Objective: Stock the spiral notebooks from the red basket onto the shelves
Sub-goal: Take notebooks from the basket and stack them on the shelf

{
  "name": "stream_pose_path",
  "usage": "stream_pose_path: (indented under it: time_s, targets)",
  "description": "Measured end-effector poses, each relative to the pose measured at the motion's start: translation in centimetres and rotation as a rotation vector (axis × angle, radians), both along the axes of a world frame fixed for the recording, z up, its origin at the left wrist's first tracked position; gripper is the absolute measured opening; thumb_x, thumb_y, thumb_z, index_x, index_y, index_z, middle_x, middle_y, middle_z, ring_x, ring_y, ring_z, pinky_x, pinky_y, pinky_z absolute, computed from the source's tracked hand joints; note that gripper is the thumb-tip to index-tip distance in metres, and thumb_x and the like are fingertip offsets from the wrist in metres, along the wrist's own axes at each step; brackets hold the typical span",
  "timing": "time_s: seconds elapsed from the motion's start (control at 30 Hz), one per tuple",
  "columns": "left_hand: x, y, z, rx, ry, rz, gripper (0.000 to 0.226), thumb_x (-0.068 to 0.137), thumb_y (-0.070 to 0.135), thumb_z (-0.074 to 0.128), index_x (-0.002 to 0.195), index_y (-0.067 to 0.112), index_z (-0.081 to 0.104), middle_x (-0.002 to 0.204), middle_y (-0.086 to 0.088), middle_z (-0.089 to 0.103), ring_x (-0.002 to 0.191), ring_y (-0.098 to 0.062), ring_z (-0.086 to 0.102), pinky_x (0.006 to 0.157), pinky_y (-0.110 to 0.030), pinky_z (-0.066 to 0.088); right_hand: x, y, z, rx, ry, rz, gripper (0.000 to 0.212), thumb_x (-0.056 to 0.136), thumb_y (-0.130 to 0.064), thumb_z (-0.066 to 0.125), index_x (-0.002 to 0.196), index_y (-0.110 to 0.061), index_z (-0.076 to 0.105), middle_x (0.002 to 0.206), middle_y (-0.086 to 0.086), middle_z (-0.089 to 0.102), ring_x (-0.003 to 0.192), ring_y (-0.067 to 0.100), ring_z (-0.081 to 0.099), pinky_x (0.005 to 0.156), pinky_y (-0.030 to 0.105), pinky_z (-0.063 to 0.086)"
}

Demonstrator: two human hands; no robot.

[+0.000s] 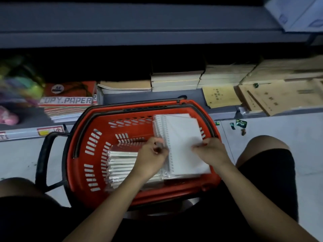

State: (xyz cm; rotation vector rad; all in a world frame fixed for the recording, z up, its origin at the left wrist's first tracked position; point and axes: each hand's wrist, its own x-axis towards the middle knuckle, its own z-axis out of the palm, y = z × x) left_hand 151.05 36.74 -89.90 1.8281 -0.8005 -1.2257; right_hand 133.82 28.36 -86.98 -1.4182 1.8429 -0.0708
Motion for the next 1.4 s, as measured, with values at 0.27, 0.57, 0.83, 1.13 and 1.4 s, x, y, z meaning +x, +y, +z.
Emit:
stream_pose_path:
  time_s: [0.27, 0.57, 0.83, 1.13, 1.4]
  targets:
    - [-0.4, 0.9, 1.8, 0.063, 0.125, 0.03, 0.028, 0.089, 0.006, 0.068, 0.107, 0.026, 0.06, 0.108, -0.009, 0.069, 0.083, -0.021, 0.067, 0.078, -0.04, 0.06, -0.2, 1.6, 0.4, 0.027, -0.212, -0.126, 0.011, 0.076, -0.009, 0.079, 0.084, -0.007, 0.071, 0.095, 0.011, 0.073, 0.088, 0.028, 0.067, 0.073, 0.03, 0.051]
    - [2.6, 4.0, 7.6, -0.168, 0.462, 0.119, 0.039, 0.091, 0.002, 0.066, 0.129, 0.011, 0.061, 0.118, -0.01, 0.074, 0.101, -0.023, 0.072, 0.068, -0.034, 0.059, -0.5, 1.8, 5.7, 0.104, -0.835, -0.379, 0.031, 0.088, 0.008, 0.063, 0.119, 0.004, 0.064, 0.112, 0.02, 0.072, 0.086, 0.029, 0.07, 0.072, 0.034, 0.056]
    - [5.5, 5.0, 13.2, -0.358, 0.731, 0.031, 0.051, 0.095, 0.004, 0.054, 0.139, 0.029, 0.051, 0.127, -0.009, 0.07, 0.103, -0.028, 0.072, 0.064, -0.034, 0.063, 1.6, 3.6, 12.7, -0.064, -1.044, -0.009, 0.036, 0.103, -0.008, 0.05, 0.133, -0.023, 0.062, 0.12, -0.001, 0.073, 0.106, 0.021, 0.071, 0.07, 0.046, 0.062]
    - [7.8, 2.1, 16.0, -0.5, 0.751, 0.019, 0.056, 0.09, 0.002, 0.054, 0.145, 0.008, 0.046, 0.124, 0.001, 0.072, 0.104, -0.019, 0.071, 0.063, -0.033, 0.063, 4.6, 3.0, 15.9, -0.239, -1.078, -0.053, 0.03, 0.102, -0.013, 0.052, 0.125, -0.027, 0.067, 0.1, 0.013, 0.074, 0.066, 0.035, 0.067, 0.046, 0.037, 0.058]
    - [4.9, -3.7, 16.2, -0.474, 0.747, 0.025, 0.063, 0.083, 0.004, 0.062, 0.144, 0.015, 0.048, 0.122, -0.013, 0.072, 0.091, -0.021, 0.074, 0.059, -0.032, 0.063, 1.9, -1.9, 14.9, -0.361, -1.059, -0.177, 0.021, 0.095, -0.007, 0.06, 0.116, -0.003, 0.057, 0.098, 0.023, 0.071, 0.056, 0.029, 0.062, 0.044, 0.03, 0.047]
